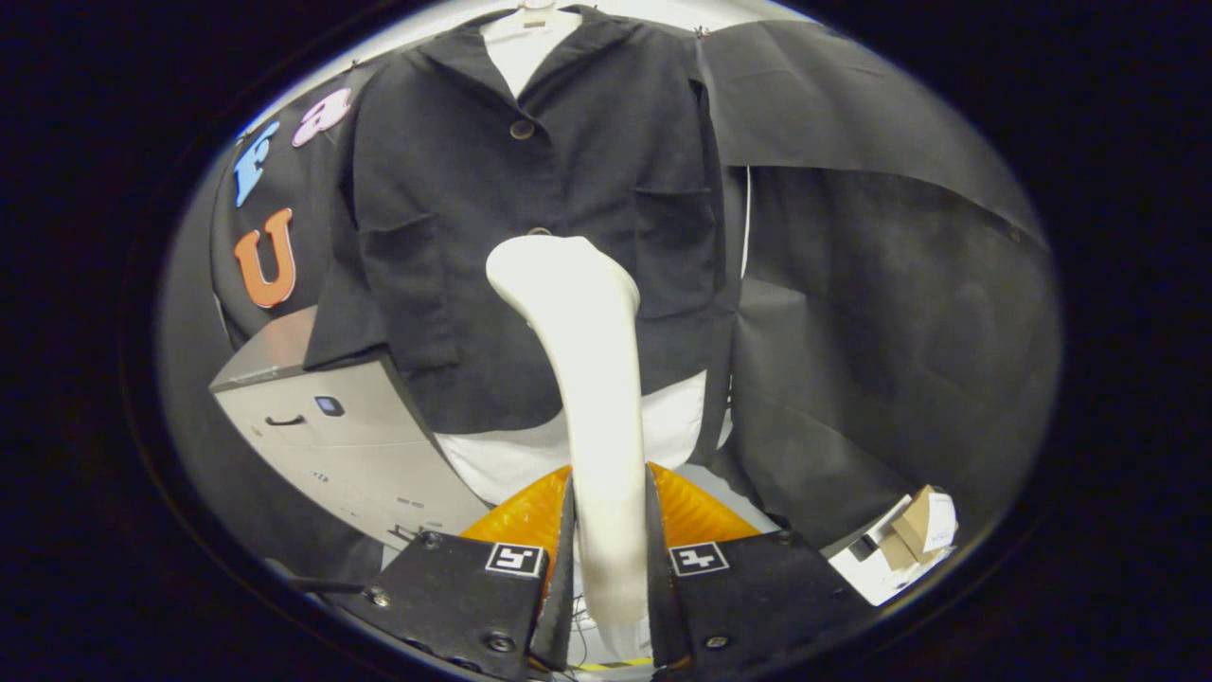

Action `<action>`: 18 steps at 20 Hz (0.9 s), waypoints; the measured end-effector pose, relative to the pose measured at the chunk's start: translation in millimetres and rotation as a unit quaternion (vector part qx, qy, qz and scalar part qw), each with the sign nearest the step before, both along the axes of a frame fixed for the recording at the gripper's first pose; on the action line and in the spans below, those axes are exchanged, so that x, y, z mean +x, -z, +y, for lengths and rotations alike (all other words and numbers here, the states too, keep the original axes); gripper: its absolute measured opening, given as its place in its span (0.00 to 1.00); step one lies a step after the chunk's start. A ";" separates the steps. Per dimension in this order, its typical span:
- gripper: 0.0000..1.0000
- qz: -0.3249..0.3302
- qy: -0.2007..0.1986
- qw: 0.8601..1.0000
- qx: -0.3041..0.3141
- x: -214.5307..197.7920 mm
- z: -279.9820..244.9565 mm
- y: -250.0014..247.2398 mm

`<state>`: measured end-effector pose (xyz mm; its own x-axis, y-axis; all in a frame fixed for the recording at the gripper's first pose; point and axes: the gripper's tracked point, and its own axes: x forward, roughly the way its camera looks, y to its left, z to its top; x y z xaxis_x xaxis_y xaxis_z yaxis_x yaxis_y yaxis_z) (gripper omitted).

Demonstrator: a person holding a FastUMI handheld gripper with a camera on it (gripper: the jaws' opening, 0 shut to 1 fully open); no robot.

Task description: Iron the clothes twice with a garment steamer, once on the left side and once on the right side.

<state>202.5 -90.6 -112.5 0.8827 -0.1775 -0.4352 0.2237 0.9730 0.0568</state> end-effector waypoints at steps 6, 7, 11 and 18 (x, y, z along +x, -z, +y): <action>0.35 -0.023 -0.024 0.999 -0.013 -40.0 47.3 -32.4; 0.35 -0.026 -0.028 0.999 -0.011 -47.8 55.7 -35.2; 0.35 -0.039 -0.048 0.998 -0.009 -79.0 89.7 -45.9; 0.35 -0.040 -0.085 0.996 -0.006 -132.4 130.8 -33.5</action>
